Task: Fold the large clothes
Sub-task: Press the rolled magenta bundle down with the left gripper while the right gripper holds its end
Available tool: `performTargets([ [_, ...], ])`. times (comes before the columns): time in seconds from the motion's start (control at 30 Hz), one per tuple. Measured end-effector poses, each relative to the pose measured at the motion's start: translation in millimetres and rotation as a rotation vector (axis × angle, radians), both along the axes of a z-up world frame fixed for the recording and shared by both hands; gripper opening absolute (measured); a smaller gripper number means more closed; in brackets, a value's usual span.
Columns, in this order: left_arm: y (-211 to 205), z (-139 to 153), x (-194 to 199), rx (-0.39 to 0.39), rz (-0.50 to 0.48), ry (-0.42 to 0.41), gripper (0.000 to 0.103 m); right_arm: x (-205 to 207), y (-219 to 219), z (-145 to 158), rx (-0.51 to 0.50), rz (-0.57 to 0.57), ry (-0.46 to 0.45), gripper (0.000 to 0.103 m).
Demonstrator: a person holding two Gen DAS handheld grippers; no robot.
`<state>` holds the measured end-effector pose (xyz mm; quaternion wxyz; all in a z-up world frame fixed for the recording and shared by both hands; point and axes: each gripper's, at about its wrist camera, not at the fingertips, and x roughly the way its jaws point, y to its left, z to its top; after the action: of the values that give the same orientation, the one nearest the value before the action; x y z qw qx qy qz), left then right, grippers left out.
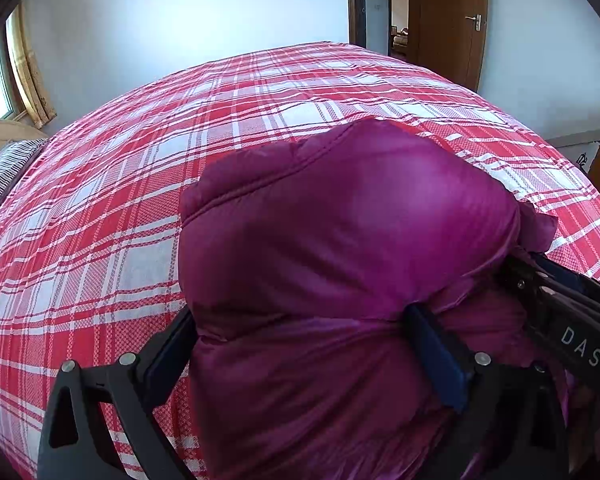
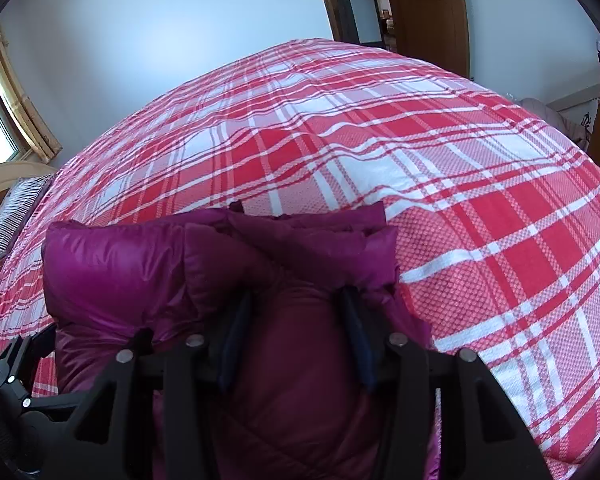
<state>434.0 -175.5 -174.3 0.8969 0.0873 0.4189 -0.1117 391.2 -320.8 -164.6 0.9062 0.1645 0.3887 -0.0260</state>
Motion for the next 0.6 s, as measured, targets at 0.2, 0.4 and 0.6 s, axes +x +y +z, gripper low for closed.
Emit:
performTargets([
  [0.2,-1.4,-1.2,0.8,0.008,0.002,0.002,0.102,2.0,1.3,-0.4,-0.013,0.005,0.012,0.051],
  [0.4,-2.5,-2.1,0.6,0.011,0.004,-0.001,0.102,3.3,2.7,-0.7,-0.027,0.007,0.021,0.051],
  [0.6,-2.2,-2.6,0.8,0.009,0.004,0.0,0.102,3.2,4.0,-0.6,-0.036,0.006,0.023,0.052],
])
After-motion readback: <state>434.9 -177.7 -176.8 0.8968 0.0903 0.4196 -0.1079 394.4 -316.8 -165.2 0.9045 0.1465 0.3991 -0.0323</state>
